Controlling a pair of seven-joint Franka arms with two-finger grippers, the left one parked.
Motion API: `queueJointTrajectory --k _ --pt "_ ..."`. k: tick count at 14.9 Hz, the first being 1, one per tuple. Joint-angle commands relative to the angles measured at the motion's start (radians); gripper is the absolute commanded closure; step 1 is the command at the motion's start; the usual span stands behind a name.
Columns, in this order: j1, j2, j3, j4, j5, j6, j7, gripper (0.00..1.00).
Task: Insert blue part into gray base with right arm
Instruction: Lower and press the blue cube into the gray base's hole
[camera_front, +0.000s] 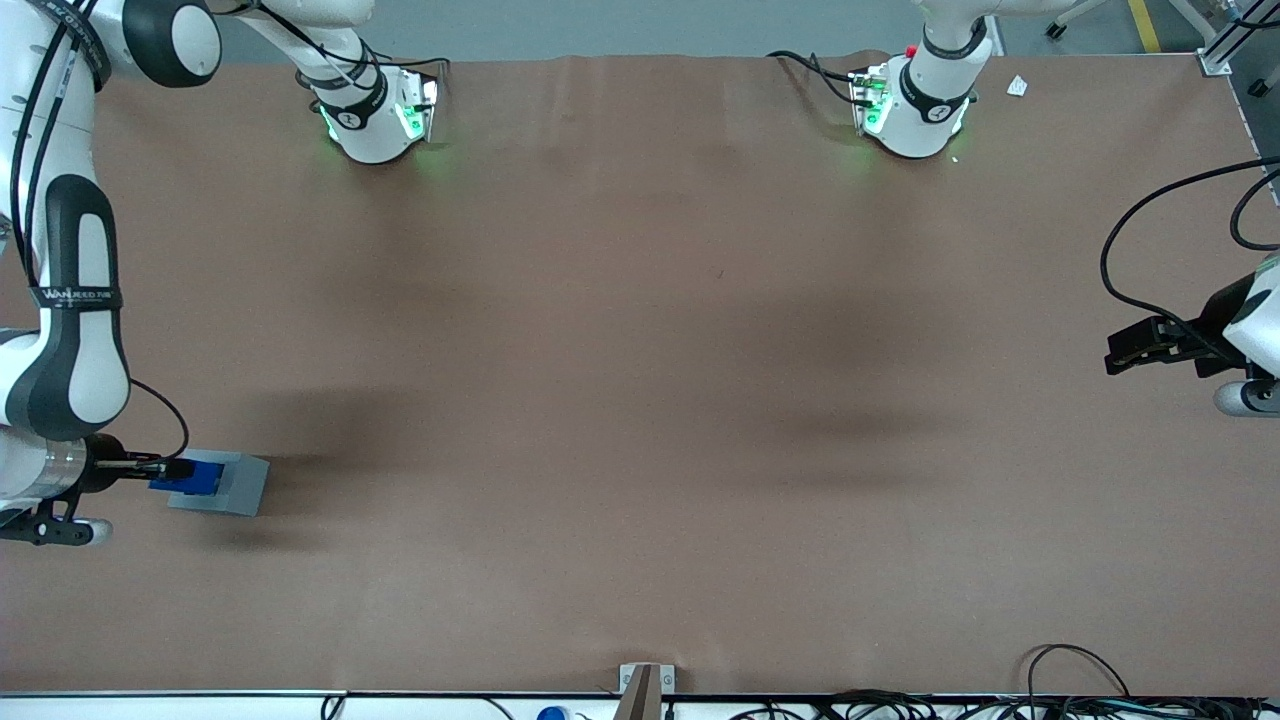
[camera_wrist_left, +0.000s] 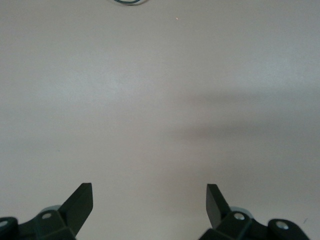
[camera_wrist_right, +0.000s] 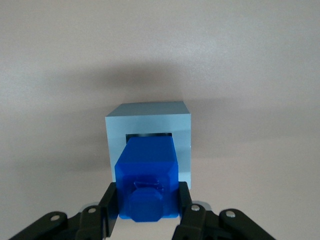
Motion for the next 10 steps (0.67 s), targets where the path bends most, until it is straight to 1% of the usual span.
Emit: queueJointTrajectory --k 1,4,10 --pt "-0.004 0.018 0.008 0.039 -0.013 -0.031 0.037 1.0" --pt "-0.001 0.018 0.008 0.039 -0.013 -0.038 0.088 1.0" --pt "0.002 0.027 0.008 0.041 -0.015 -0.042 0.086 1.0"
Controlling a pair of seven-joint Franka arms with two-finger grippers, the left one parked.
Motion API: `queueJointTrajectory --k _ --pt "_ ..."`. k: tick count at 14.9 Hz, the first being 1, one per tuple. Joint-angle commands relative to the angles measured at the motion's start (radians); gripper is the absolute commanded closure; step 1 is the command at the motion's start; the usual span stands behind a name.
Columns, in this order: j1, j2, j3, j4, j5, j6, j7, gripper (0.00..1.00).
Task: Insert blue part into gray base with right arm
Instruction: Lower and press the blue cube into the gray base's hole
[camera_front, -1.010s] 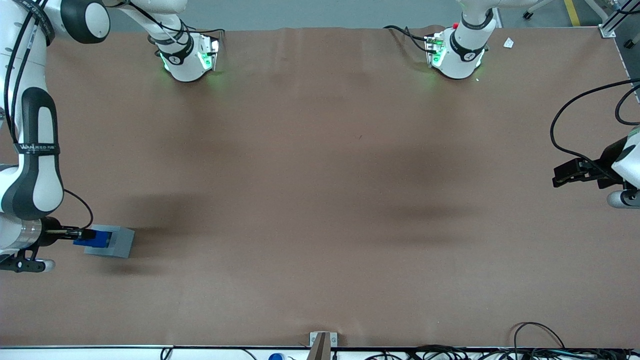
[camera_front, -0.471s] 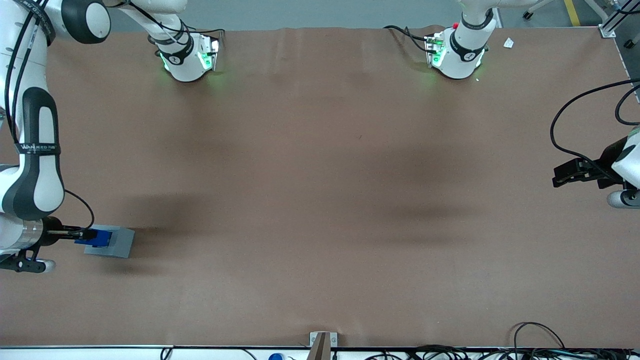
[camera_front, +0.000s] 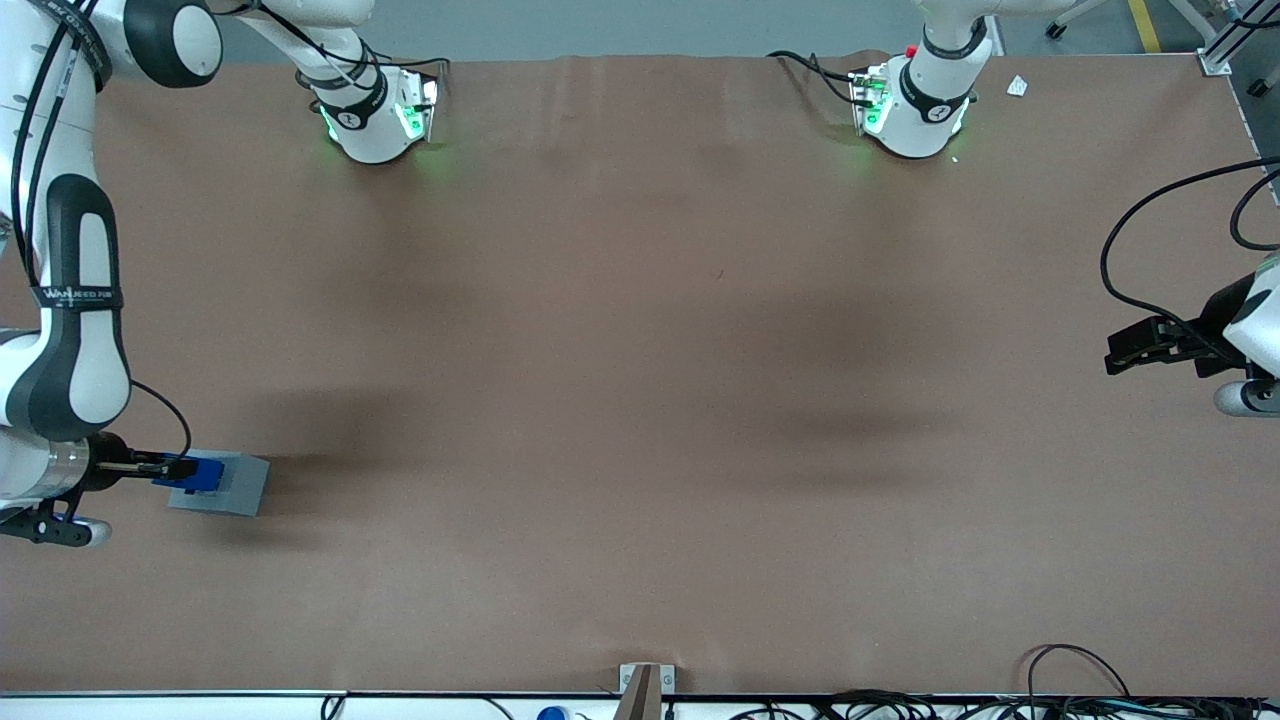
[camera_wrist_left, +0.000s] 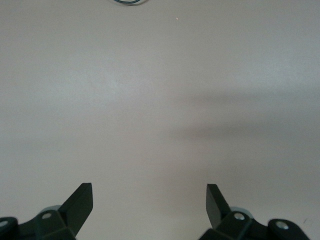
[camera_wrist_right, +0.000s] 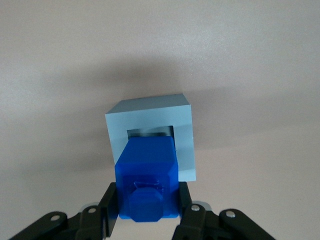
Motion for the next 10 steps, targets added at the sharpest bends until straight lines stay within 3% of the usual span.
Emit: queueJointTrajectory --k 1,3,10 --pt "-0.001 0.026 0.005 0.034 -0.027 -0.018 0.014 1.0" --pt "-0.001 0.026 0.008 0.034 -0.055 -0.019 0.011 1.0" --pt "0.006 0.026 0.013 0.034 -0.053 -0.024 0.002 1.0"
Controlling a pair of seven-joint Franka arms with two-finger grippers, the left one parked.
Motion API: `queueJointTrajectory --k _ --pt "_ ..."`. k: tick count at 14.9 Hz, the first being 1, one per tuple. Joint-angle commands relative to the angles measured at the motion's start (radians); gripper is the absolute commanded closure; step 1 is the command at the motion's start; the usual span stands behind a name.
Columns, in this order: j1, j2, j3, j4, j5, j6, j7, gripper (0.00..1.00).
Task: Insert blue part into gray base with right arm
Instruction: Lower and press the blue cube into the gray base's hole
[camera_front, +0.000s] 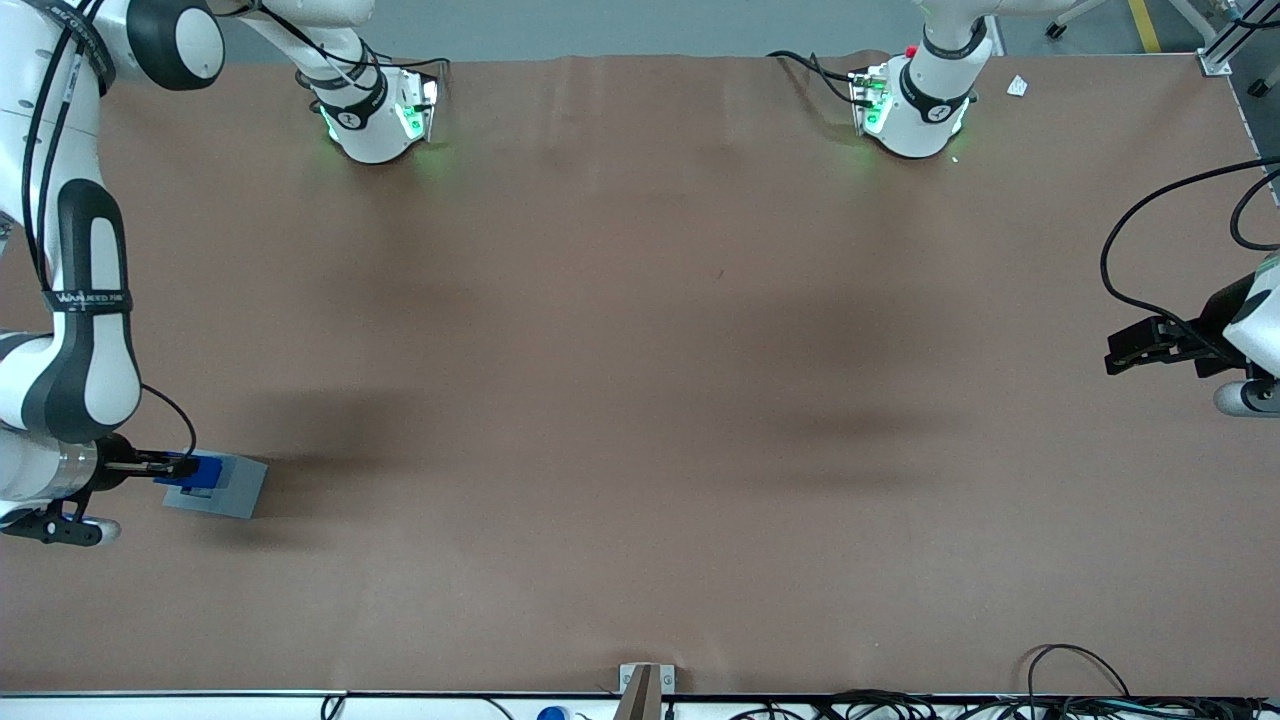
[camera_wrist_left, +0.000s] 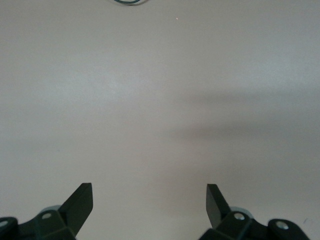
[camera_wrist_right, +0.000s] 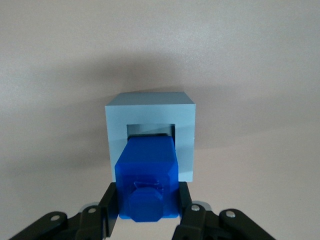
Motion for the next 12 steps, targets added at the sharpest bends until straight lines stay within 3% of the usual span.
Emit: queueJointTrajectory --k 1,12 --pt "0.001 0.018 0.011 0.032 -0.014 -0.017 0.0 1.0" --pt "-0.002 0.033 0.011 0.032 -0.004 0.019 0.0 1.0"
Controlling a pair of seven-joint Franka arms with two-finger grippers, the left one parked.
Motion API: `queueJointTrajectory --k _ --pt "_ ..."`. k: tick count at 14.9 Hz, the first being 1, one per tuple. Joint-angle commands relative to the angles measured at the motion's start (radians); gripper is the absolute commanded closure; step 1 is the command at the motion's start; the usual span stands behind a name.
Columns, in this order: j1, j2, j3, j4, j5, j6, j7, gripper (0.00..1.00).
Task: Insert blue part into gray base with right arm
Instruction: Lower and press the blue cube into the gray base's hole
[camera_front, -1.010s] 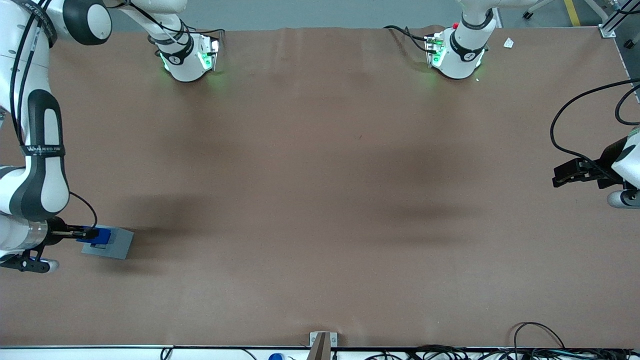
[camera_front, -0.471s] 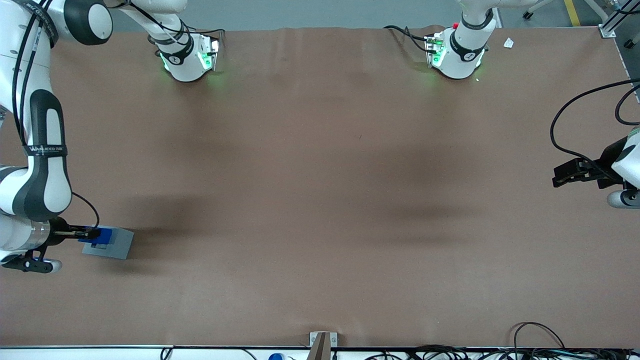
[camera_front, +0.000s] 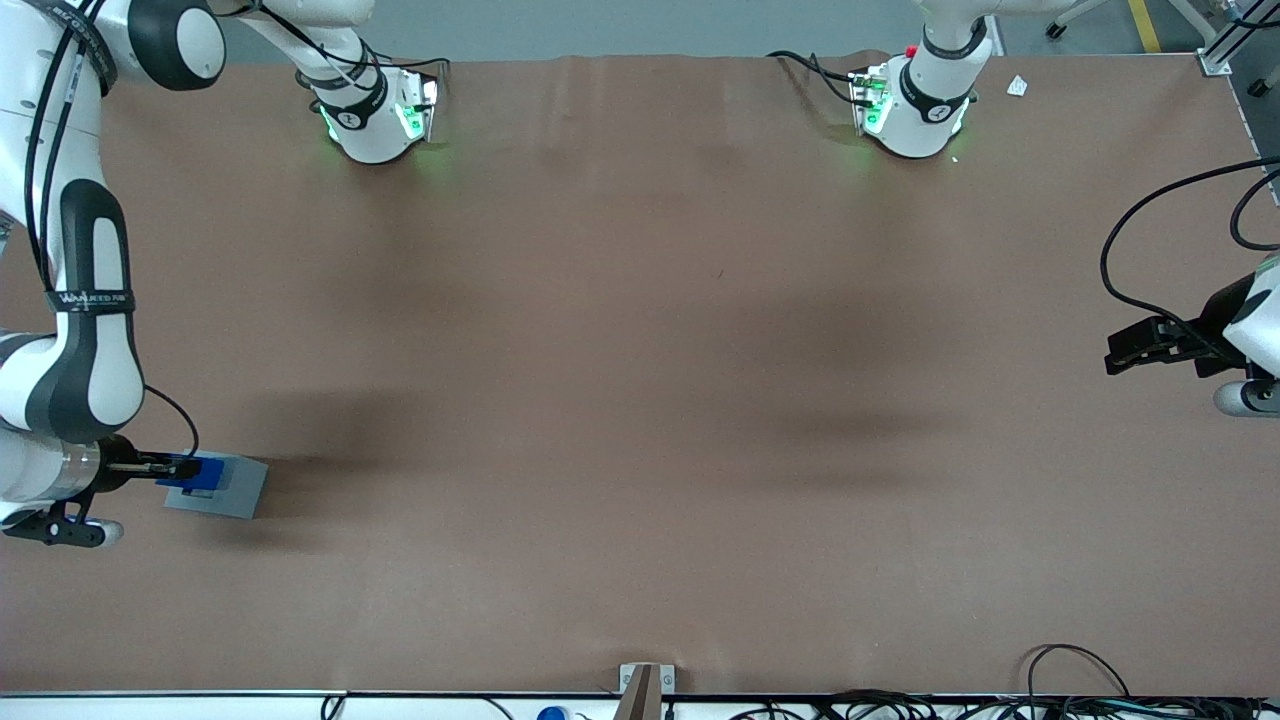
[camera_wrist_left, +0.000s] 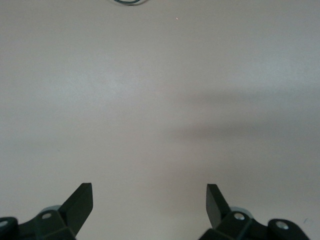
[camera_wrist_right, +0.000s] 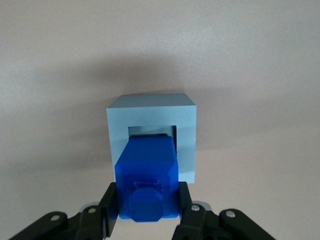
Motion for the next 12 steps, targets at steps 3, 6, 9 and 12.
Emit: queueJointTrajectory --k 3,6,9,12 --pt "-0.005 0.034 0.008 0.029 -0.004 0.033 -0.001 1.0" --pt "-0.007 0.034 0.008 0.031 -0.004 0.037 -0.019 1.0" --pt "-0.008 0.034 0.008 0.029 -0.004 0.039 -0.028 1.0" --pt "-0.008 0.034 0.008 0.029 -0.002 0.039 -0.024 0.96"
